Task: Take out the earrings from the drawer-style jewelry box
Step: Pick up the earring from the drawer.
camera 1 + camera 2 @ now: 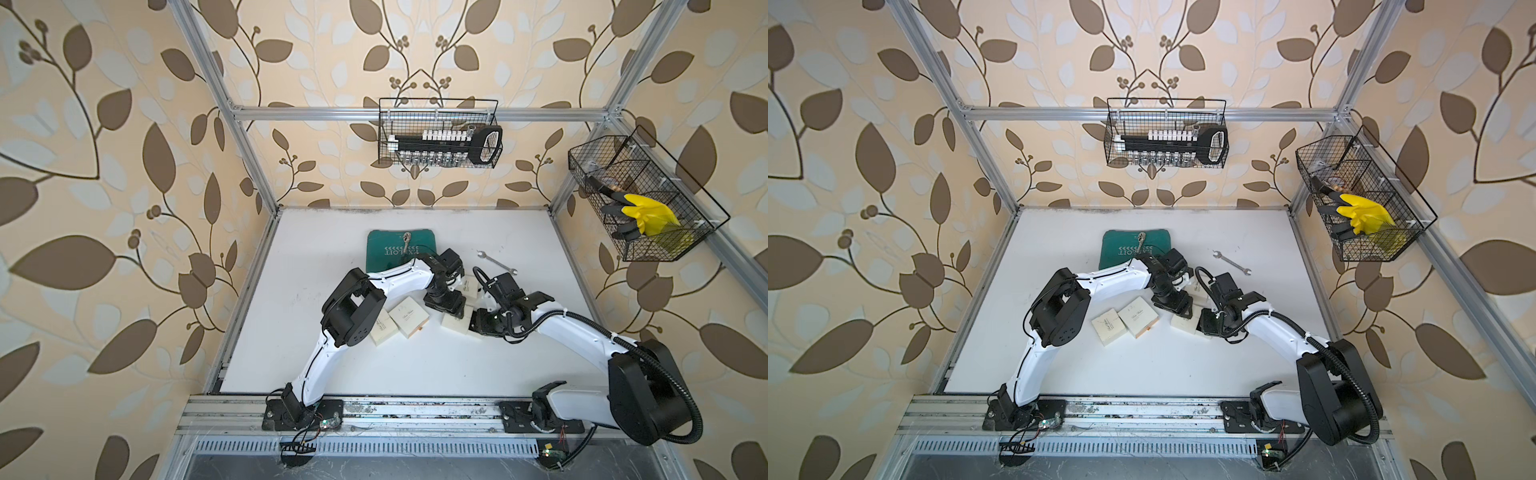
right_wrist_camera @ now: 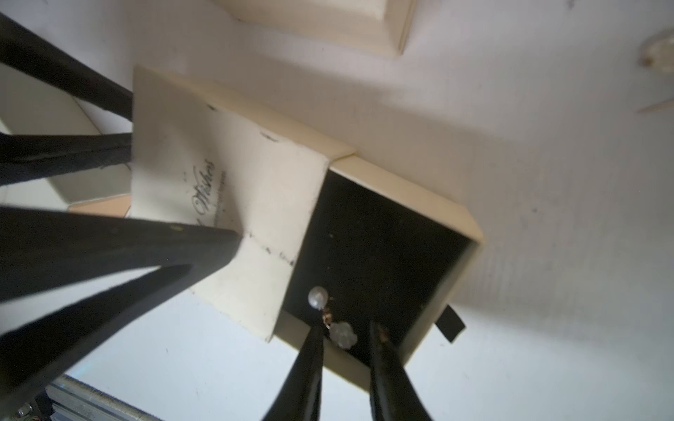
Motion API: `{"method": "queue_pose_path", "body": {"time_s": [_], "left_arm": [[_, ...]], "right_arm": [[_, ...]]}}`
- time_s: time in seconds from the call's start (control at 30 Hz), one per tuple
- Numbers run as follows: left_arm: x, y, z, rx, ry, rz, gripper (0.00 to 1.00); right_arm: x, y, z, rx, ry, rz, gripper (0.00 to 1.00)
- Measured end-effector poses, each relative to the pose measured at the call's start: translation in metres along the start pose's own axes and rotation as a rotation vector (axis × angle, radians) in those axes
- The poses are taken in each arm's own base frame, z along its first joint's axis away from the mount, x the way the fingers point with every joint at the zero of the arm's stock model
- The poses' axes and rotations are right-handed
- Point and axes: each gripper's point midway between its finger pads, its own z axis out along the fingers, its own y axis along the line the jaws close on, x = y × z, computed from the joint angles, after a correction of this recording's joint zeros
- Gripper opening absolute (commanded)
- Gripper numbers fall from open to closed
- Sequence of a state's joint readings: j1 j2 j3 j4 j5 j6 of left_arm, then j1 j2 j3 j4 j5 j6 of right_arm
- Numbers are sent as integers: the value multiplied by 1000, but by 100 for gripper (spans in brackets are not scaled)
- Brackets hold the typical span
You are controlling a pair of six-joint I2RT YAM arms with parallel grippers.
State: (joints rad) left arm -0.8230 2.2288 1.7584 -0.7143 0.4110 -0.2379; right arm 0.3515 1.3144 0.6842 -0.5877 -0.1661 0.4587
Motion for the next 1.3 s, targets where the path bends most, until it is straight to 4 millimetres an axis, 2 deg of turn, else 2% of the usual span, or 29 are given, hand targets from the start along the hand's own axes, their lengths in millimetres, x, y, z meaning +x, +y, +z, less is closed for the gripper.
{"method": "queue_pose_path", "body": {"time_s": [0.5, 0.87, 1.3], "left_arm": [[1, 0, 0, -1, 6, -3, 71], [2, 0, -1, -3, 10, -5, 71], [2, 0, -1, -3, 10, -5, 71]], "right_arm": [[1, 6, 14, 11, 24, -29, 25], [1, 7, 19, 25, 25, -17, 6], [-14, 11, -10, 14, -81, -8, 5]]}}
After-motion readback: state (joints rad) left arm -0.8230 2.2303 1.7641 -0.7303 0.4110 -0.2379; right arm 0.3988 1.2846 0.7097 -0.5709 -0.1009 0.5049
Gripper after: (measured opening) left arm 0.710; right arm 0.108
